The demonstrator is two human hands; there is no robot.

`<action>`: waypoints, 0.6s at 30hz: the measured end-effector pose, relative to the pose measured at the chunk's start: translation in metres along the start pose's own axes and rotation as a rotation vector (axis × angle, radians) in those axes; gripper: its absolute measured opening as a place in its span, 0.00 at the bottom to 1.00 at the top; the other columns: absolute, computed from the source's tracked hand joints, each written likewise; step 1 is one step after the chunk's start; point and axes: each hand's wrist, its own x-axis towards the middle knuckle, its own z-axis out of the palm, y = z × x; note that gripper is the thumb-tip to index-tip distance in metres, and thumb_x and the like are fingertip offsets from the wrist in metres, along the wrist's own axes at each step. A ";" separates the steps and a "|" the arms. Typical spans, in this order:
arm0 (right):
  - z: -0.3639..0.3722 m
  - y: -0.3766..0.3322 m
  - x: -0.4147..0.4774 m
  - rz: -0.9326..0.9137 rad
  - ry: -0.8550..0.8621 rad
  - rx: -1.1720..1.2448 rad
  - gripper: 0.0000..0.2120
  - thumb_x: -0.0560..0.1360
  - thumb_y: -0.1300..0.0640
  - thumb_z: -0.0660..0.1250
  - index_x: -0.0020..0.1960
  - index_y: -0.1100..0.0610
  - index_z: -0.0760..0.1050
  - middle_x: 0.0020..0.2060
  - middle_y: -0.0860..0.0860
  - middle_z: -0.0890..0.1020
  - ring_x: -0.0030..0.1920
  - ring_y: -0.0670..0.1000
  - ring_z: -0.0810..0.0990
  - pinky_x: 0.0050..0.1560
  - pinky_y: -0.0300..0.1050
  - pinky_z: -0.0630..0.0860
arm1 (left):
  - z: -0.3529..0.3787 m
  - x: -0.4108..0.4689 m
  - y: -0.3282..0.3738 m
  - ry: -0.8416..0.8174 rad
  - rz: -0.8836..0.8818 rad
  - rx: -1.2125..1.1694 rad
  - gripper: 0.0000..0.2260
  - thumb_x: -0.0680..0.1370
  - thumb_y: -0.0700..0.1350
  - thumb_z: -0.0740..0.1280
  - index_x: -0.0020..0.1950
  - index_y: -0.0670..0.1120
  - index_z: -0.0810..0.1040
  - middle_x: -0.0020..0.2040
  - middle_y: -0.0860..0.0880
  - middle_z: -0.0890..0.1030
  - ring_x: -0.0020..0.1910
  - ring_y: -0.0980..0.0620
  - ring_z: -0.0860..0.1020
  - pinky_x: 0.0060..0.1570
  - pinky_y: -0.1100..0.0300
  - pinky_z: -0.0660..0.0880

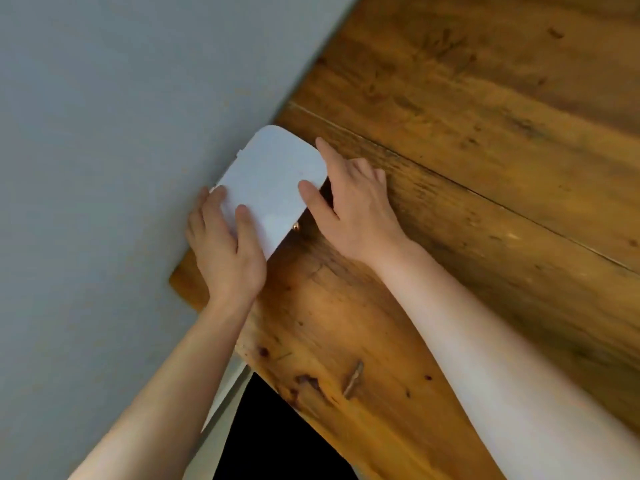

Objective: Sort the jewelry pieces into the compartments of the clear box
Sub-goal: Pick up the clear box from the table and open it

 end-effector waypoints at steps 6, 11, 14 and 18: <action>-0.021 0.024 -0.023 0.018 0.146 -0.057 0.28 0.82 0.41 0.54 0.77 0.55 0.61 0.69 0.52 0.77 0.66 0.56 0.71 0.64 0.55 0.63 | 0.014 0.007 0.020 -0.080 0.210 -0.046 0.20 0.81 0.48 0.56 0.71 0.44 0.70 0.74 0.41 0.68 0.73 0.42 0.65 0.73 0.46 0.60; -0.024 0.034 -0.060 0.042 0.249 -0.133 0.28 0.82 0.40 0.52 0.77 0.54 0.61 0.69 0.51 0.76 0.66 0.56 0.71 0.65 0.55 0.63 | 0.020 -0.004 0.019 -0.122 0.365 -0.059 0.19 0.82 0.47 0.57 0.72 0.43 0.71 0.76 0.40 0.66 0.75 0.40 0.62 0.75 0.47 0.56; -0.020 0.028 -0.092 0.097 0.293 -0.152 0.28 0.82 0.40 0.50 0.77 0.53 0.60 0.70 0.52 0.75 0.67 0.57 0.71 0.66 0.58 0.62 | 0.014 -0.025 0.014 -0.170 0.375 -0.150 0.19 0.83 0.47 0.58 0.73 0.44 0.70 0.79 0.42 0.62 0.78 0.43 0.56 0.76 0.51 0.51; -0.014 0.010 -0.150 0.221 0.307 -0.144 0.29 0.83 0.40 0.49 0.79 0.53 0.57 0.72 0.52 0.73 0.70 0.58 0.68 0.70 0.63 0.62 | -0.002 -0.070 -0.005 -0.292 0.436 -0.237 0.23 0.81 0.55 0.59 0.74 0.47 0.67 0.81 0.44 0.56 0.80 0.48 0.48 0.74 0.54 0.48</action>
